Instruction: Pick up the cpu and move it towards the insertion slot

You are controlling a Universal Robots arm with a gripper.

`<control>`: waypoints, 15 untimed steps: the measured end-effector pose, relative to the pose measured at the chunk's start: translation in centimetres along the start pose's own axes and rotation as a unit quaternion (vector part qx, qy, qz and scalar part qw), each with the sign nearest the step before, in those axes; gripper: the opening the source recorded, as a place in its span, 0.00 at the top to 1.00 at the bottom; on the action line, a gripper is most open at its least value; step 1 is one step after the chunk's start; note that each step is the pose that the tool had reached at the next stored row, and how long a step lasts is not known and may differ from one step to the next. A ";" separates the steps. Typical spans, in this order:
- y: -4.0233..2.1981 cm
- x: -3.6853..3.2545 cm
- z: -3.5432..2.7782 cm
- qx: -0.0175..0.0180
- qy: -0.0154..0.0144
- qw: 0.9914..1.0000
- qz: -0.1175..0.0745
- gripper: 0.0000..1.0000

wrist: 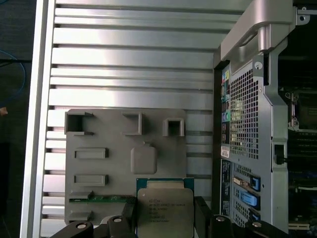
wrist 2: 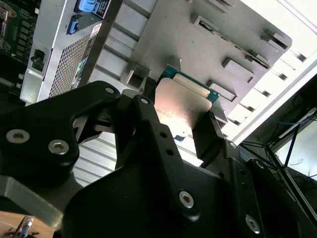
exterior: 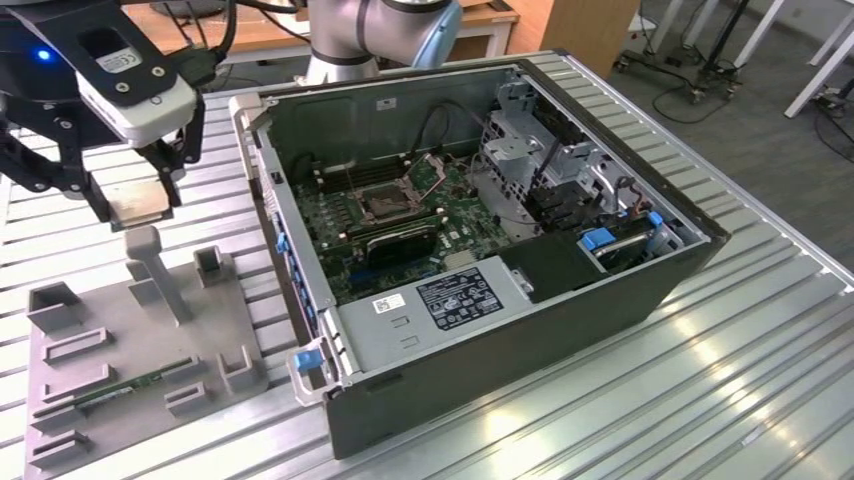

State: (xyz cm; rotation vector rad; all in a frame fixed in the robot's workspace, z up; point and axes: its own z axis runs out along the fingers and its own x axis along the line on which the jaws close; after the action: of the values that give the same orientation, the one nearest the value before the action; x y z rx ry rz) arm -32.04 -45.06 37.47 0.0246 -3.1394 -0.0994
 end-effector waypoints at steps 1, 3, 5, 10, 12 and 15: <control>0.00 -0.13 0.00 0.000 0.000 1.000 0.000 0.46; 0.00 -0.41 0.00 0.000 0.000 1.000 0.000 0.46; -0.01 -0.69 0.00 0.000 0.000 1.000 0.000 0.46; -0.02 -1.45 0.00 0.000 0.000 1.000 0.000 0.46; -0.03 -1.78 0.00 0.000 0.000 1.000 0.000 0.46; -0.04 -2.28 0.00 0.000 0.000 1.000 0.000 0.46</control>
State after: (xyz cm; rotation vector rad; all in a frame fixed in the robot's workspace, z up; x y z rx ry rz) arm -29.76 -45.06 37.47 0.0246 -3.1394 -0.0994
